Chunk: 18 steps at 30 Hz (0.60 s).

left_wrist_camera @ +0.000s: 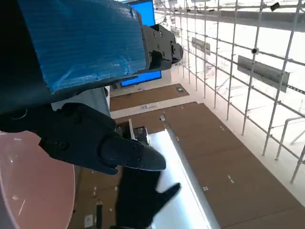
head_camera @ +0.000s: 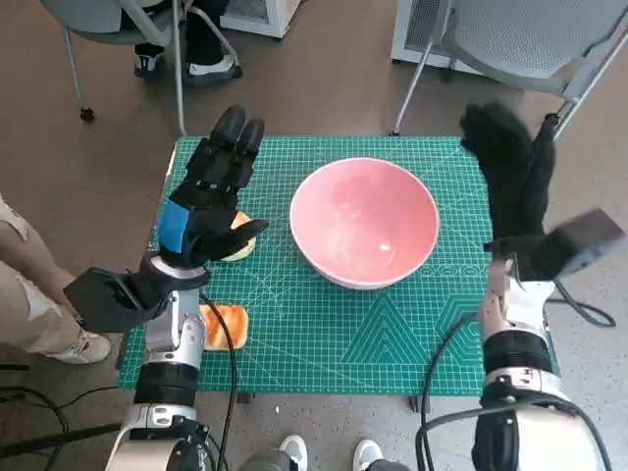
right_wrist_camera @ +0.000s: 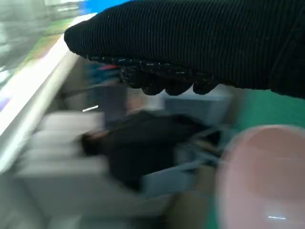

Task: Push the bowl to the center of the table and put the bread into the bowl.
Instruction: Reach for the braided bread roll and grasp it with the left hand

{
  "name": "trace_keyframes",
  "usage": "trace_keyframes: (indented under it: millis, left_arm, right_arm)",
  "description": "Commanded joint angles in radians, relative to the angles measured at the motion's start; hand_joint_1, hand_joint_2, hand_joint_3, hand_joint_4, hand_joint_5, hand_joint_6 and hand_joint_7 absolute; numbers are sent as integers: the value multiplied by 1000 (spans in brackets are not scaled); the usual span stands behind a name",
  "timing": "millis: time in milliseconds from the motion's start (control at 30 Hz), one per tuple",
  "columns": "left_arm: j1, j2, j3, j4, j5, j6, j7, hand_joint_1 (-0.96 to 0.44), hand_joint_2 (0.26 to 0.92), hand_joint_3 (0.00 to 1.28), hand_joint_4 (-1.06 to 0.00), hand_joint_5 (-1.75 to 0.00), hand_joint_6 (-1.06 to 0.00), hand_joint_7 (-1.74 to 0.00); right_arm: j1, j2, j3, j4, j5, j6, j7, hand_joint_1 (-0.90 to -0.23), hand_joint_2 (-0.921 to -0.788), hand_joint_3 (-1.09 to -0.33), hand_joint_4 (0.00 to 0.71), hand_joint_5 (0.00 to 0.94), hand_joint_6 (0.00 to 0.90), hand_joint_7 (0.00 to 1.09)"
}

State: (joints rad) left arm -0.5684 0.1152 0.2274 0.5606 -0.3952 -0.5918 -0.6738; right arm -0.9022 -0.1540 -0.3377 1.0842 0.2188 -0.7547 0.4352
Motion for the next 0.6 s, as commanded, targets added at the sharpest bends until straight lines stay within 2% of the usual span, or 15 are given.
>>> trace_keyframes:
  millis: [33, 167, 300, 467, 600]
  left_arm:
    - [25, 1, -9, -48, 1, 6, 14, -404, 921, 102, -52, -4, -202, -15]
    - [50, 6, -16, -106, 4, 6, 27, -434, 921, 110, -58, -7, -204, -17]
    - [73, 21, -19, -165, 11, 13, 42, -450, 921, 116, -65, -10, -206, -18]
    - [108, 63, -19, -249, 40, 17, 58, -476, 921, 123, -74, -12, -206, -20]
    - [171, 170, -16, -390, 136, 75, 88, -476, 905, 110, -41, -4, -176, -9]
  right_arm:
    - [55, 53, 32, -99, 55, -20, 99, -656, -921, -759, 196, 2, 271, 75]
    - [101, 74, 81, -207, 64, -50, 154, -635, -921, -756, 212, 10, 279, 84]
    - [130, 82, 110, -273, 82, -46, 189, -633, -921, -751, 221, 13, 284, 92]
    - [139, 85, 124, -295, 114, -29, 230, -654, -921, -735, 239, 20, 293, 105]
    - [138, 83, 129, -287, 120, -23, 242, -657, -921, -727, 246, 21, 296, 113]
